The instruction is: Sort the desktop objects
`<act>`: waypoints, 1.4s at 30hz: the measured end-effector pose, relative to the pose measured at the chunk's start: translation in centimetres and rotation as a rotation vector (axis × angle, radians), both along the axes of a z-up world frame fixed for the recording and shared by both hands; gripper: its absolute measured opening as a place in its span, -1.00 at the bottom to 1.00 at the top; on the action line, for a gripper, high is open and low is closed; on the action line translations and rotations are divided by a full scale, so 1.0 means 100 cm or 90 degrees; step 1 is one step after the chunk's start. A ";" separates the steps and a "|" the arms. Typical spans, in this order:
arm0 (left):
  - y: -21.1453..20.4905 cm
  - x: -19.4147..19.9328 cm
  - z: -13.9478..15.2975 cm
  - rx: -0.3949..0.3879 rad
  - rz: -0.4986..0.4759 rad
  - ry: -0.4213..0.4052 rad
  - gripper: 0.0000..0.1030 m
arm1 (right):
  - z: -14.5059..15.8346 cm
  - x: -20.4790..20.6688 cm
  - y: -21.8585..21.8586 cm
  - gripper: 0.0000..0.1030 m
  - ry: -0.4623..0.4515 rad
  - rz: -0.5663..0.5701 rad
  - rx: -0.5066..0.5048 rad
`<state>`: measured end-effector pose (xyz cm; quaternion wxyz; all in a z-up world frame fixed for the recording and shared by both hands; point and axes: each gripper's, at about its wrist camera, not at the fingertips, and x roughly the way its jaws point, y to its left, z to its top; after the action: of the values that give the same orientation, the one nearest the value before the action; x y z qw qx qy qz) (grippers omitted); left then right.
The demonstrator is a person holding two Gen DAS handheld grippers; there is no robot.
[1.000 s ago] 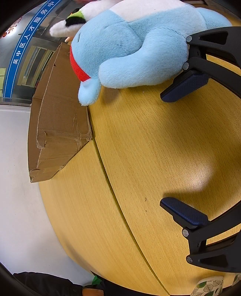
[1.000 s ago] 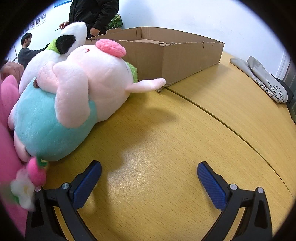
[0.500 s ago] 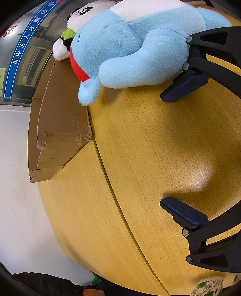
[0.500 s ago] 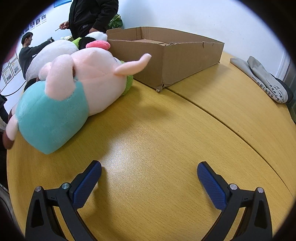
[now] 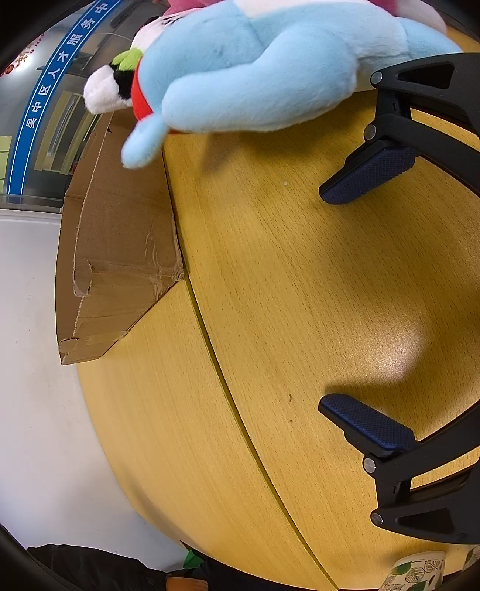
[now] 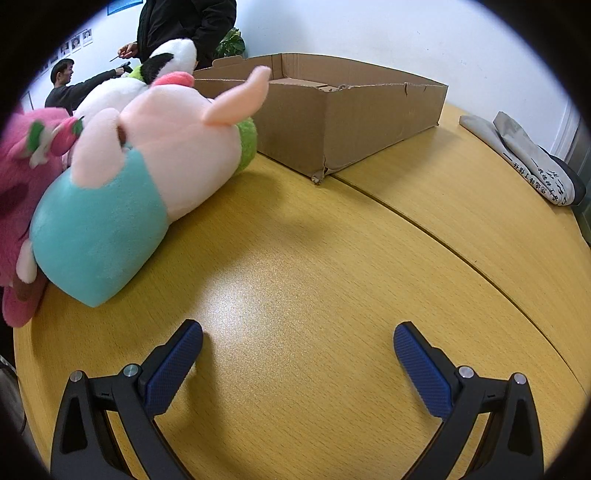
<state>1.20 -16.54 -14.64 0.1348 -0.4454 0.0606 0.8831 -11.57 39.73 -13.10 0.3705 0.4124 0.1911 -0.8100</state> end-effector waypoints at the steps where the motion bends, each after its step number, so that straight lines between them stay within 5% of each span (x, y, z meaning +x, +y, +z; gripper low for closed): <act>1: 0.002 -0.005 -0.001 0.000 0.000 0.000 1.00 | 0.000 0.000 0.000 1.00 0.000 0.000 0.000; 22: 0.001 -0.002 0.001 0.000 0.001 0.000 1.00 | 0.000 0.000 0.000 1.00 0.000 -0.002 0.000; 34: 0.002 -0.003 0.001 0.000 0.001 0.001 1.00 | 0.003 0.012 -0.003 0.99 0.006 -0.138 0.012; 37: 0.002 -0.003 0.001 0.000 0.001 0.001 1.00 | 0.023 0.037 0.005 0.99 0.057 -0.188 -0.016; 42: 0.002 -0.003 0.001 0.000 0.001 0.000 1.00 | 0.100 0.120 0.009 0.99 0.170 -0.242 -0.126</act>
<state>0.91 -16.38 -14.58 0.1344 -0.4451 0.0603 0.8833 0.43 40.62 -3.11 0.2219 0.2920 0.0768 -0.9271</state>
